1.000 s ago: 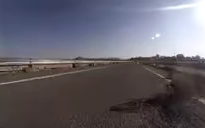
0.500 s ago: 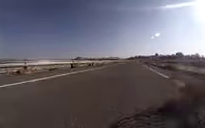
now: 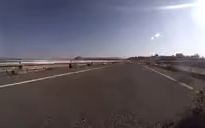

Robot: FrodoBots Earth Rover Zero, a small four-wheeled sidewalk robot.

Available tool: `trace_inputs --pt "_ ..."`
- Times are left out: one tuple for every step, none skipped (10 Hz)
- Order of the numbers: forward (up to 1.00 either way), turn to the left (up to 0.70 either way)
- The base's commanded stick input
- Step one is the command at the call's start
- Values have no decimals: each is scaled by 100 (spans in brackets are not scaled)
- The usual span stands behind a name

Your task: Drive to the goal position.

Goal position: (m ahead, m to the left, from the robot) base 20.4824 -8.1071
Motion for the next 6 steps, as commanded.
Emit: trace_inputs --pt "70 -30" --pt "70 -20" --pt "70 0" --pt "70 0" --pt "70 0" --pt "70 0"
